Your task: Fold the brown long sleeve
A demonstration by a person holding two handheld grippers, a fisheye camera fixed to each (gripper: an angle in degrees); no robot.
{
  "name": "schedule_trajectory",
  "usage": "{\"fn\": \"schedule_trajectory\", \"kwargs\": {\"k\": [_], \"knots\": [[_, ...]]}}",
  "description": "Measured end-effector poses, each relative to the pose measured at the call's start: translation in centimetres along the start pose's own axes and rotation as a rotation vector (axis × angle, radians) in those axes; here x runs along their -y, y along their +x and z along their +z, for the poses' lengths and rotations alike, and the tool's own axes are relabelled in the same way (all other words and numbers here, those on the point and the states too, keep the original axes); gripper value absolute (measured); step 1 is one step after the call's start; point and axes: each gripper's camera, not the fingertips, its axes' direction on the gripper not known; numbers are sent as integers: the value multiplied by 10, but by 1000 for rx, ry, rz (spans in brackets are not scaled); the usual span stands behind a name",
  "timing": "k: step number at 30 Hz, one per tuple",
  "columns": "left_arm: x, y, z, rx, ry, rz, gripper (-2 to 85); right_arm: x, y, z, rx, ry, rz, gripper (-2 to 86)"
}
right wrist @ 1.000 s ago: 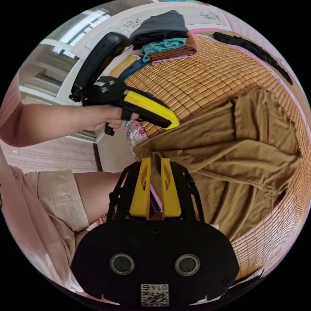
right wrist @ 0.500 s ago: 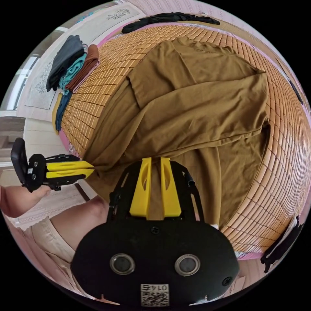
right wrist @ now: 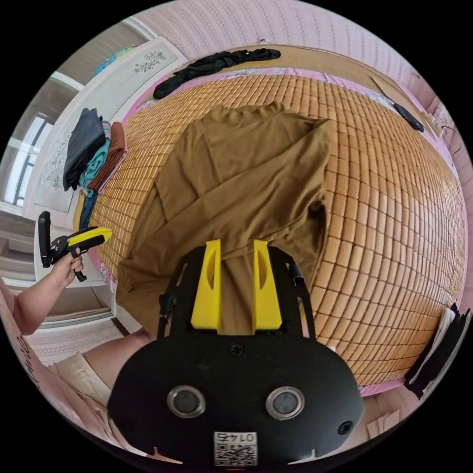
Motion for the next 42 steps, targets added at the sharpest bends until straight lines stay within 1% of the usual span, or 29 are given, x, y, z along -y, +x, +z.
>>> {"fn": "schedule_trajectory", "kwargs": {"k": [2,3,5,6,7,8,9,11,13,15,16,17,19,20,21,23,24,25,27,29,33,36,37,39,41,42], "knots": [[41,2,3,33,72,72,46,30,37,-16,-66,57,47,110],[53,2,5,33,90,89,51,38,45,-19,-80,71,53,111],[101,-3,12,16,181,132,68,73,72,-22,-124,93,66,119],[113,-4,13,11,213,144,72,81,79,-22,-127,95,74,121],[135,-8,17,-2,283,157,80,97,92,-21,-114,97,91,127],[157,-15,22,-42,328,149,86,110,104,-21,-88,105,117,129],[169,-18,26,-66,330,142,93,116,110,-21,-76,115,128,129],[212,-32,50,-159,255,99,112,133,125,-22,-42,145,149,129],[232,-41,70,-236,204,49,110,145,132,-12,-38,105,128,123],[245,-41,84,-227,183,56,93,157,139,5,-35,-1,110,91],[250,-37,92,-170,165,80,71,161,143,3,-40,13,92,44],[257,-35,99,-128,117,82,42,165,147,-3,-31,32,73,22],[265,-35,102,-116,58,76,10,173,158,-8,18,16,61,4],[272,-40,100,-135,34,35,3,177,164,-11,17,8,58,0],[274,-44,98,-142,37,10,-1,178,167,-13,4,5,56,-2],[276,-59,83,-182,120,-70,-7,178,179,-22,-21,20,70,-6],[276,-63,79,-190,141,-81,-8,177,183,-26,-15,33,83,-6],[274,-68,69,-211,180,-95,-9,173,192,-35,33,66,105,-7],[267,-71,54,-236,226,-92,-9,160,203,-52,159,137,133,-7],[248,-66,29,-266,269,-31,-10,130,205,-78,288,228,98,-6],[195,-47,-11,-324,284,100,-10,66,188,-105,307,236,-19,-4],[132,-28,-38,-392,259,163,-10,0,174,-113,351,172,-42,-2],[102,-21,-43,-410,229,162,-10,-26,168,-108,349,116,-36,-1],[56,-12,-36,-419,142,130,-10,-62,162,-90,326,0,7,1],[3,-1,-4,-366,-5,58,-10,-103,164,-48,319,-112,129,7],[-8,2,5,-340,-34,55,-10,-111,165,-36,308,-142,159,12]]}}
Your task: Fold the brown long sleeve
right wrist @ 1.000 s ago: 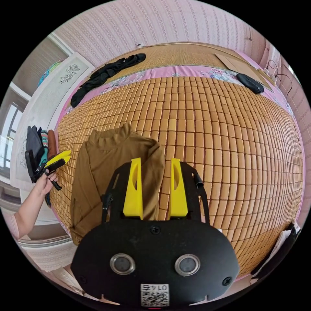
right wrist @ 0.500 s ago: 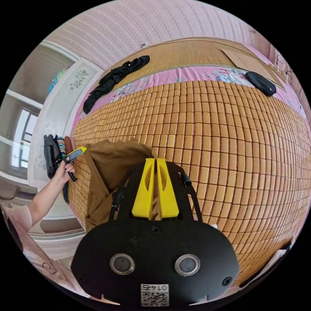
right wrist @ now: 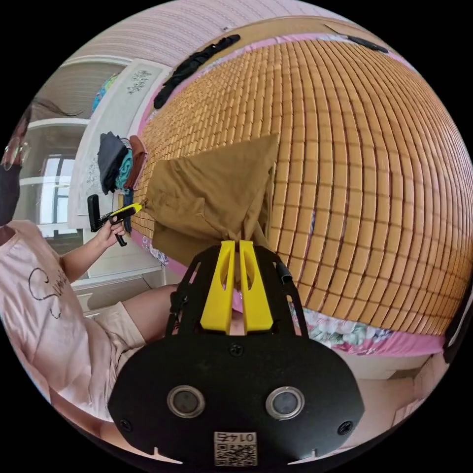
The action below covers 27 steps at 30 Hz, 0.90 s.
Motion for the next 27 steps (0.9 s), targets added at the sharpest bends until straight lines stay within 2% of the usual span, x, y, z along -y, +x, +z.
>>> {"fn": "schedule_trajectory", "kwargs": {"k": [2,4,8,11,14,18,21,23,27], "knots": [[-27,3,31,125,-111,-62,-9,-16,14,34,-94,-100,88,31],[-36,8,34,119,-148,-87,-9,-25,13,36,-134,-95,114,39],[-33,47,10,116,-54,-12,-1,-24,-25,20,-237,47,19,42],[-15,74,15,149,8,46,44,1,-60,38,-179,91,-125,72],[3,86,45,129,1,57,74,26,-75,80,-131,44,-163,96],[8,94,76,174,-97,65,36,26,-79,112,-189,-8,-148,31],[-10,111,57,153,-101,177,18,4,-83,104,-101,4,-202,18],[-41,128,36,121,-130,255,21,-19,-85,103,-14,-56,-277,19],[-93,139,24,135,-210,211,34,-48,-84,121,-69,-203,-323,41]]}}
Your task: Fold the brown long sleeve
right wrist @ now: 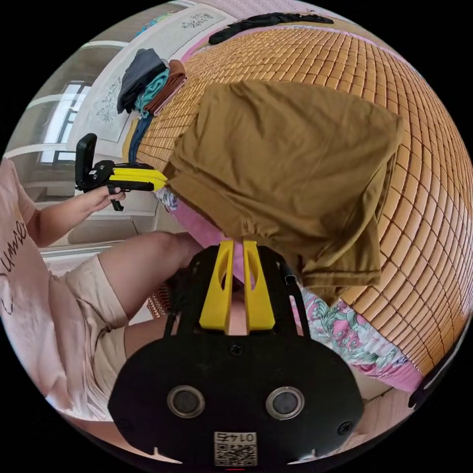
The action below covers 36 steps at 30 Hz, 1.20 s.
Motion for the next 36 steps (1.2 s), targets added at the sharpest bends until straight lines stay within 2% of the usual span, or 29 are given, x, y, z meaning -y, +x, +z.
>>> {"fn": "schedule_trajectory", "kwargs": {"k": [3,6,10,13,14,15,17,20,23,28,31,36], "knots": [[-24,11,-9,-16,-50,-53,40,-13,-7,3,-42,-50,17,59],[-28,29,-28,37,57,-19,41,-17,-21,-4,-122,-9,29,39],[-16,48,-26,144,209,16,33,1,-57,15,-329,96,-26,5],[-19,57,-1,135,205,-4,9,18,-72,62,-390,-24,-23,-5],[-24,59,17,166,136,-12,1,17,-72,74,-399,-41,-8,-7],[-28,61,21,172,138,-10,-3,14,-73,73,-397,-11,-13,-8],[-54,69,17,181,271,-18,-8,4,-67,72,-333,29,28,-9],[-74,79,13,189,321,-15,-9,-4,-62,73,-275,52,25,-10],[-92,94,9,217,348,-2,-10,-15,-69,78,-307,105,25,-10],[-123,125,-2,242,291,-4,-10,-42,-79,78,-321,204,104,-9],[-150,136,-26,280,325,-56,-9,-60,-87,69,-340,193,173,-7],[-189,113,-69,289,433,-224,1,-104,-91,45,-417,305,224,25]]}}
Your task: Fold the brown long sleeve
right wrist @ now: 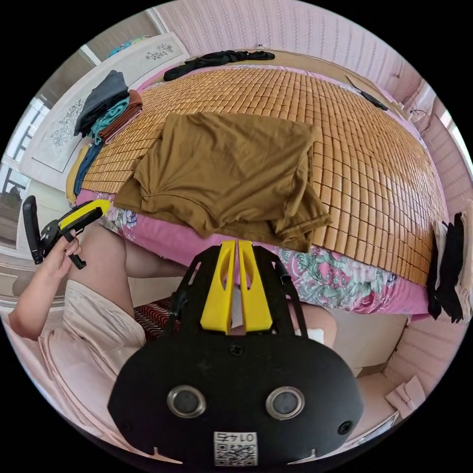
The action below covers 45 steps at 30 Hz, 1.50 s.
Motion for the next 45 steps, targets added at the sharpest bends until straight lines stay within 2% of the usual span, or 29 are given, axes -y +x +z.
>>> {"fn": "schedule_trajectory", "kwargs": {"k": [2,4,9,12,16,18,28,34,37,38,40,43,45], "knots": [[1,-25,-7,31,-1,-86,37,-7,18,-4,-35,-16,65,80],[4,-43,-7,46,-20,-159,60,-10,34,-5,-22,-26,119,100],[9,-66,6,31,-87,-258,81,-8,64,2,65,-39,251,112],[12,-65,23,27,-192,-268,76,-1,73,9,134,-27,316,115],[15,-58,25,94,-215,-251,39,10,83,31,148,-125,405,53],[17,-56,24,47,-215,-219,12,13,84,32,152,-130,411,16],[5,-35,-26,-7,-173,-95,-9,-4,87,0,297,-66,306,-5],[0,-14,-47,-88,-300,8,2,-10,75,-6,269,-140,264,-6],[0,-4,-60,27,-288,30,26,1,64,-14,109,-175,241,-5],[3,5,-69,98,-265,67,35,12,52,-24,22,-139,197,-4],[12,26,-79,146,-199,147,36,39,24,-35,-27,-80,64,-4],[34,73,-71,52,-107,282,30,104,-39,-30,17,-84,-184,-3],[47,103,-51,-29,-108,341,19,144,-78,-20,20,-90,-301,-3]]}}
